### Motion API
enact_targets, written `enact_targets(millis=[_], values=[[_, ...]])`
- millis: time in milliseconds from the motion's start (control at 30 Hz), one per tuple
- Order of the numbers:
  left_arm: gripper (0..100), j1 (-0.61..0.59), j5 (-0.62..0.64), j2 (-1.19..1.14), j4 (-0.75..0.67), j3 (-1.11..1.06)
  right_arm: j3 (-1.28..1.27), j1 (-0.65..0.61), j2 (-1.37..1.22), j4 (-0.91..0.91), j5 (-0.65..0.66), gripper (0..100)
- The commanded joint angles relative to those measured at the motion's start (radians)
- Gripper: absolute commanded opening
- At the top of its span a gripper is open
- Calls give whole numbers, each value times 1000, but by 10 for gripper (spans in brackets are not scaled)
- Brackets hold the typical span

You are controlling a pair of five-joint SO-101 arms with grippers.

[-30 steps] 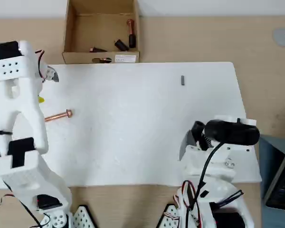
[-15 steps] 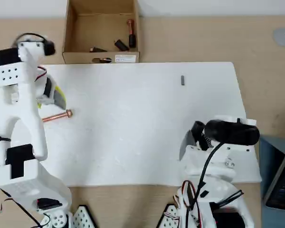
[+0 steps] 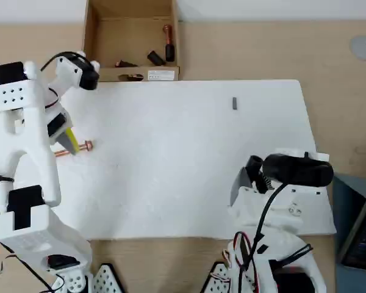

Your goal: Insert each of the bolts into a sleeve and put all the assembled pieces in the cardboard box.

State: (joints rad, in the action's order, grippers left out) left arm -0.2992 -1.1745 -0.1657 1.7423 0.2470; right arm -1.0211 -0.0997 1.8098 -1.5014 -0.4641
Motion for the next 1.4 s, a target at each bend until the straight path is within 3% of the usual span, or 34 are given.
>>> enact_targets(millis=[0, 367, 633, 1167, 1367], values=[[257, -6, -107, 45, 11, -2, 2, -2, 24, 21, 9, 9], [257, -5, -353, 22, -49, -92, -2, -2, 24, 25, 157, 9], [257, 2, -351, -128, -264, -104, -24, -4, 24, 25, 155, 9], [253, 95, -316, -406, -267, 95, -36, -4, 24, 26, 155, 9], [122, 87, -316, -481, -262, 138, -35, -4, 24, 26, 155, 9]])
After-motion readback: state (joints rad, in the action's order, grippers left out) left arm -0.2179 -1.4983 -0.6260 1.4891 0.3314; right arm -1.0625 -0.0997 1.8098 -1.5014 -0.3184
